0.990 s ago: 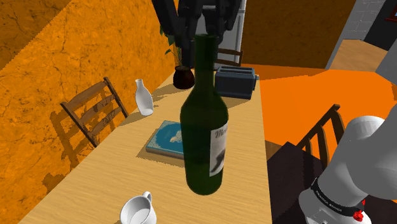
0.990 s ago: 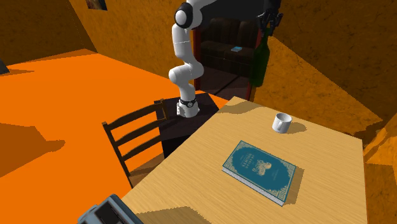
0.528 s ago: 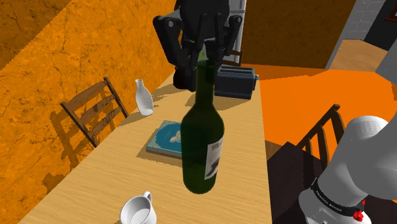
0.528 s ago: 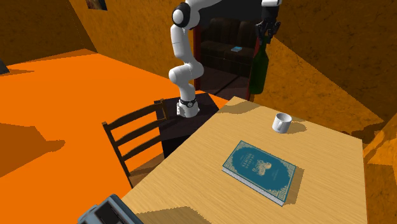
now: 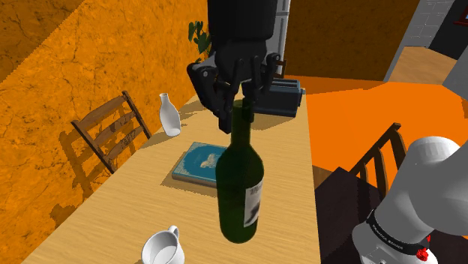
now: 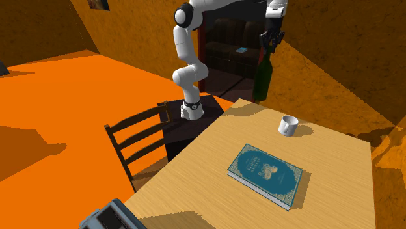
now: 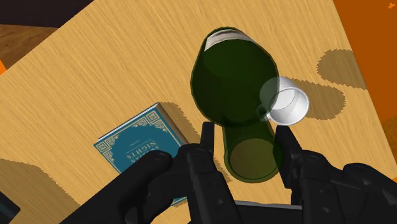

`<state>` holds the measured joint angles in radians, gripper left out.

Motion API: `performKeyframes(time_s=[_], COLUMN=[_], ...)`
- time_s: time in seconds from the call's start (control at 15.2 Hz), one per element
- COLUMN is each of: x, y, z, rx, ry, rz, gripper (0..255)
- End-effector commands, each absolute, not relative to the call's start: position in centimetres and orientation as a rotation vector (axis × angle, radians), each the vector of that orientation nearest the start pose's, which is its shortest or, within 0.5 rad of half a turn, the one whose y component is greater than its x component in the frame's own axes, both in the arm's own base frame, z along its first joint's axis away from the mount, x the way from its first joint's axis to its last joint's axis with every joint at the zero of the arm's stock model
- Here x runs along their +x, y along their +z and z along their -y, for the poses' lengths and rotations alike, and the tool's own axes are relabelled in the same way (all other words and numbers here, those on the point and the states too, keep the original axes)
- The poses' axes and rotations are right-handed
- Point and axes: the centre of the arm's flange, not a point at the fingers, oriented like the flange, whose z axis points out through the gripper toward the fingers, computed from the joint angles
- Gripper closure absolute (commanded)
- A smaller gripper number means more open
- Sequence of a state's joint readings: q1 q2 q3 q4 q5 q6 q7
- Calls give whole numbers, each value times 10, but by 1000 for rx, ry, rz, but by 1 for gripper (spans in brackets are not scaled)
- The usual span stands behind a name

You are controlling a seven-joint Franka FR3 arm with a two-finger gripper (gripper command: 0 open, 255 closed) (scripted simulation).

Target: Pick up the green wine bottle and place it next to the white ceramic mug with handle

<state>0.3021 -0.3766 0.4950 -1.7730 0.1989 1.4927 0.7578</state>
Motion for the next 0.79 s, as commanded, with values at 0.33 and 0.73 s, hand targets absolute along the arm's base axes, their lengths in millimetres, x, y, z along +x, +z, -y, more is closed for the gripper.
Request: performKeyframes(time_s=[0.33,0.73], x=[255,255], y=[646,614], z=[-365,-365], rx=[-3088,-3088], ry=[-36,-36], rz=[54,54], gripper=[255,255])
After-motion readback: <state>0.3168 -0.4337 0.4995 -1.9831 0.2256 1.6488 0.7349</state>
